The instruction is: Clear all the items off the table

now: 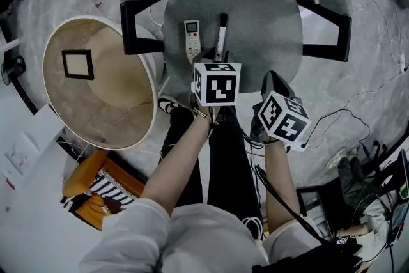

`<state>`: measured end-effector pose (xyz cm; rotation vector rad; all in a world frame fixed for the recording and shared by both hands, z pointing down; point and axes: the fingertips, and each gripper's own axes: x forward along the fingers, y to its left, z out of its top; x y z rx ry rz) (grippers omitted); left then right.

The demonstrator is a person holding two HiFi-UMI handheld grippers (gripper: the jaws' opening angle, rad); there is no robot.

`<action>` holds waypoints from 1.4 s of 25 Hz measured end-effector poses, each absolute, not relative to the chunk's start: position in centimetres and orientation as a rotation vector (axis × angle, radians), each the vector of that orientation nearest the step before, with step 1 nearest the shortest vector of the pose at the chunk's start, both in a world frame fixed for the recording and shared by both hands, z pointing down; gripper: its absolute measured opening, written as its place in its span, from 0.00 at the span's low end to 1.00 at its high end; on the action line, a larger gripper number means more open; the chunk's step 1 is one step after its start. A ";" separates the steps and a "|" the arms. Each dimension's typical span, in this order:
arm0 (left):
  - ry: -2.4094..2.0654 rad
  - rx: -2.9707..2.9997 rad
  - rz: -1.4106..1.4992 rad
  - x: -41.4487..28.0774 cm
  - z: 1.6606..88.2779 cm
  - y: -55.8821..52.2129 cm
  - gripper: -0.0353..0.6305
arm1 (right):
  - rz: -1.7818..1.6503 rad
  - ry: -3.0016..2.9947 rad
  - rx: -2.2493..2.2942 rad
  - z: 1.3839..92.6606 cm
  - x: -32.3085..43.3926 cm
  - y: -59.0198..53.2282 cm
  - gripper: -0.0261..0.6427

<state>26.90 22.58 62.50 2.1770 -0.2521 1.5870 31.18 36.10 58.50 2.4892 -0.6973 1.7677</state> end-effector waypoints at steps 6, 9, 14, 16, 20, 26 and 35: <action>-0.276 2.184 1.500 23.6 59.6 20.6 0.27 | 1.721 -0.784 2.445 57.0 29.4 32.1 0.08; -0.308 2.163 1.445 20.6 57.9 18.9 0.27 | 1.688 -0.846 2.405 55.8 27.6 29.5 0.08; -0.443 2.174 1.336 14.9 55.1 13.4 0.25 | 1.620 -0.992 2.332 54.0 23.9 23.4 0.08; -0.516 2.160 1.303 12.0 54.3 10.6 0.24 | 1.601 -1.050 2.292 53.2 21.7 20.6 0.08; -0.659 2.121 1.247 4.4 51.2 5.5 0.22 | 1.574 -1.162 2.197 51.2 15.6 15.1 0.08; -1.010 2.012 1.154 -7.7 47.2 -2.6 0.12 | 1.463 -1.443 1.955 48.2 6.2 4.8 0.08; -1.227 1.810 0.984 -19.9 45.5 -5.8 0.07 | 1.323 -1.629 1.714 45.9 -3.4 -2.8 0.08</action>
